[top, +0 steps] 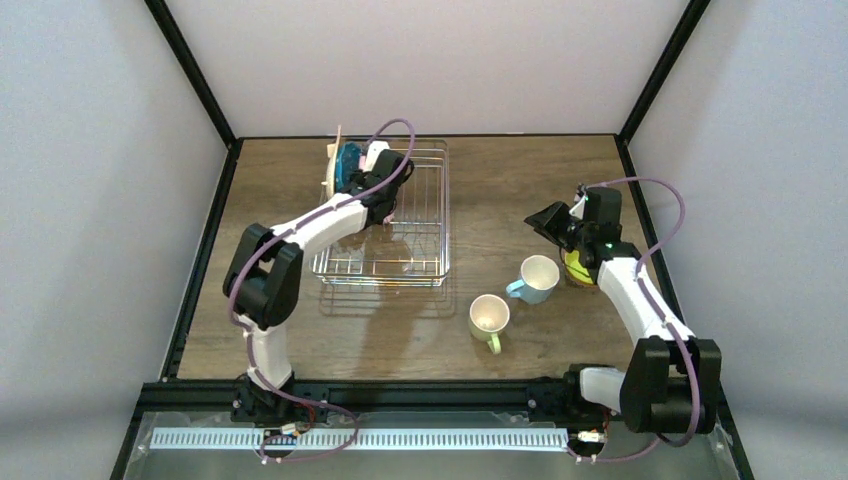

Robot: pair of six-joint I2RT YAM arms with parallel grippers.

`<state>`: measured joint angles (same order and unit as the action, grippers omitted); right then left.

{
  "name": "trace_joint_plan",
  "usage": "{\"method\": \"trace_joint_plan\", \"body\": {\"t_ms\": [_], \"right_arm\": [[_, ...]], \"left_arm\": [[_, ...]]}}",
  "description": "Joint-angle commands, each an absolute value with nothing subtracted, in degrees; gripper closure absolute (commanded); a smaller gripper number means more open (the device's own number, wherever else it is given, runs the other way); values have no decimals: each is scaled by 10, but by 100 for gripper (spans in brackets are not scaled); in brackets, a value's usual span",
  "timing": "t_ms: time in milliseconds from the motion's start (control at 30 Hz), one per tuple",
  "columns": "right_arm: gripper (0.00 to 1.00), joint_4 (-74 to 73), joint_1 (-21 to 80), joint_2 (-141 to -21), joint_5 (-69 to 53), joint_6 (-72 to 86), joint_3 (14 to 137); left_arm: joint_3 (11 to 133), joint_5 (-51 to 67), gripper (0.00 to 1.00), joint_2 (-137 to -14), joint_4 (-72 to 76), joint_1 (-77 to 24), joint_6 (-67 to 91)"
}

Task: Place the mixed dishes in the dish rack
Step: Insert the plate into the dish rack.

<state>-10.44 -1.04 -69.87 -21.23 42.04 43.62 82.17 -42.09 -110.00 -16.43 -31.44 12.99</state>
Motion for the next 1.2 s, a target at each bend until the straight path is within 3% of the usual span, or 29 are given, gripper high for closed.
{"method": "trace_joint_plan", "body": {"t_ms": [0, 500, 767, 1167], "right_arm": [[28, -115, -11, -679, -210, 418, 446], [28, -165, -11, -654, -193, 399, 468], [28, -262, -11, -623, -148, 366, 521], [28, -422, -11, -524, -60, 333, 545]], "left_arm": [[836, -434, 15, -1067, -175, -317, 147], [898, -433, 11, -1010, -252, -341, 186], [935, -328, 10, -943, -325, -412, 242], [887, -152, 10, -909, -329, -532, 344]]}}
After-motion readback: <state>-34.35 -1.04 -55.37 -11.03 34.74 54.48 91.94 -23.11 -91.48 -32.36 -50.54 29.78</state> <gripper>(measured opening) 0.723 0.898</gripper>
